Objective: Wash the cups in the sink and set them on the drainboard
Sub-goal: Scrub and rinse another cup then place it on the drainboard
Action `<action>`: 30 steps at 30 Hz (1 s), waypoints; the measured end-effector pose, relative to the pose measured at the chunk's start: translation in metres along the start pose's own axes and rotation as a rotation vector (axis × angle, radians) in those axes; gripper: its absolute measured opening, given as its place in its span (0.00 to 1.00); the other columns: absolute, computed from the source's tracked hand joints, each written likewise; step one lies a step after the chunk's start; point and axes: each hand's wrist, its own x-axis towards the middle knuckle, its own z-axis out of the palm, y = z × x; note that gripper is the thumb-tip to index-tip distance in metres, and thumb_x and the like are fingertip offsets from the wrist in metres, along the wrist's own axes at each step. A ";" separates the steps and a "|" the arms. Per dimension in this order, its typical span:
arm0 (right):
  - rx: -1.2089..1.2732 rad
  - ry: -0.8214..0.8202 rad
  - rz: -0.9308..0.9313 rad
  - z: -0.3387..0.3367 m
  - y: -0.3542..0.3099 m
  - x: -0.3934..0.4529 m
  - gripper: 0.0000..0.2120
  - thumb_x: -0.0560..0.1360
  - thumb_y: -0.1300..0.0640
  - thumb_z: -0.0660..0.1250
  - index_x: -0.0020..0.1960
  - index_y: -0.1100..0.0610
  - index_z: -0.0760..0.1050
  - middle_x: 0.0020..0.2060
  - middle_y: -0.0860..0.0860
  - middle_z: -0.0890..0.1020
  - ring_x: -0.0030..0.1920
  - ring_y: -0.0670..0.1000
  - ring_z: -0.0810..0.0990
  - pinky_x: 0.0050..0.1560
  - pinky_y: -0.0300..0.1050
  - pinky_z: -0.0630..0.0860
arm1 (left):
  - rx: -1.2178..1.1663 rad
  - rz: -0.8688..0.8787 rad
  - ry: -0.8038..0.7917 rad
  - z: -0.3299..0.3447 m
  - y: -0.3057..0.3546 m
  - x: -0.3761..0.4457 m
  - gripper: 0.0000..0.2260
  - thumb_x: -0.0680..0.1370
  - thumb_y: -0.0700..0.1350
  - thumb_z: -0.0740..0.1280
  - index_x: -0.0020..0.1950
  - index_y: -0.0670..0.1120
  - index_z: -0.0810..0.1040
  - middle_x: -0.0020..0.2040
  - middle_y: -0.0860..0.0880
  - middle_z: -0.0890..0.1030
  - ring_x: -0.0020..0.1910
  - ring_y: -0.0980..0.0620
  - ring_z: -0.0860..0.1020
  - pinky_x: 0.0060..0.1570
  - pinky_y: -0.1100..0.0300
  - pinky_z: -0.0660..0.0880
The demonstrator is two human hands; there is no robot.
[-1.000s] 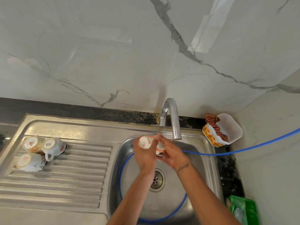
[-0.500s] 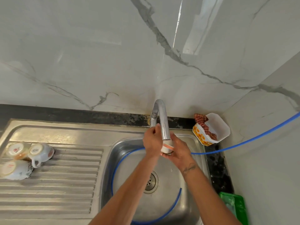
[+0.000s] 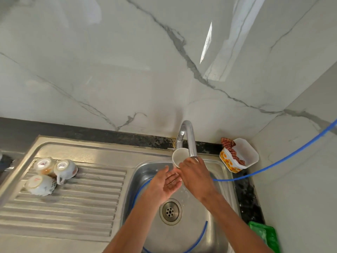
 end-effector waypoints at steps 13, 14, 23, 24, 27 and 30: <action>0.081 -0.257 0.188 -0.022 -0.024 -0.028 0.13 0.86 0.53 0.62 0.68 0.51 0.79 0.65 0.54 0.80 0.65 0.57 0.79 0.63 0.50 0.78 | 0.211 0.061 -0.043 -0.068 -0.009 -0.038 0.18 0.84 0.57 0.67 0.65 0.46 0.82 0.61 0.42 0.85 0.61 0.40 0.81 0.67 0.41 0.76; 0.098 -0.252 0.232 -0.022 -0.019 -0.028 0.13 0.86 0.53 0.62 0.67 0.53 0.79 0.63 0.56 0.82 0.63 0.58 0.80 0.61 0.50 0.78 | 0.253 0.066 -0.049 -0.073 -0.011 -0.041 0.18 0.84 0.57 0.66 0.66 0.47 0.82 0.62 0.43 0.84 0.62 0.41 0.81 0.66 0.43 0.77; 2.015 0.003 1.174 0.003 -0.071 -0.064 0.18 0.85 0.52 0.63 0.63 0.65 0.79 0.53 0.63 0.86 0.48 0.63 0.87 0.46 0.64 0.85 | 0.982 0.830 -0.232 -0.092 -0.040 -0.058 0.32 0.68 0.50 0.83 0.70 0.58 0.76 0.60 0.61 0.83 0.62 0.64 0.78 0.62 0.70 0.72; 2.093 -0.025 1.238 0.007 -0.077 -0.067 0.19 0.84 0.53 0.64 0.66 0.66 0.78 0.53 0.63 0.86 0.46 0.63 0.86 0.40 0.60 0.86 | 1.039 0.890 -0.225 -0.091 -0.042 -0.060 0.33 0.68 0.51 0.81 0.71 0.57 0.75 0.61 0.62 0.82 0.62 0.66 0.78 0.61 0.72 0.71; 2.244 -0.071 1.271 0.011 -0.090 -0.079 0.24 0.75 0.57 0.66 0.68 0.67 0.77 0.51 0.64 0.86 0.45 0.61 0.86 0.38 0.53 0.85 | 1.084 0.936 -0.258 -0.088 -0.049 -0.064 0.33 0.67 0.50 0.79 0.71 0.56 0.76 0.59 0.61 0.83 0.59 0.65 0.79 0.60 0.68 0.74; 2.281 -0.062 1.213 0.008 -0.092 -0.087 0.24 0.76 0.55 0.65 0.68 0.67 0.77 0.51 0.63 0.86 0.45 0.60 0.87 0.39 0.53 0.86 | 1.123 0.946 -0.287 -0.083 -0.052 -0.063 0.29 0.69 0.49 0.80 0.69 0.56 0.76 0.58 0.60 0.83 0.58 0.62 0.80 0.58 0.66 0.75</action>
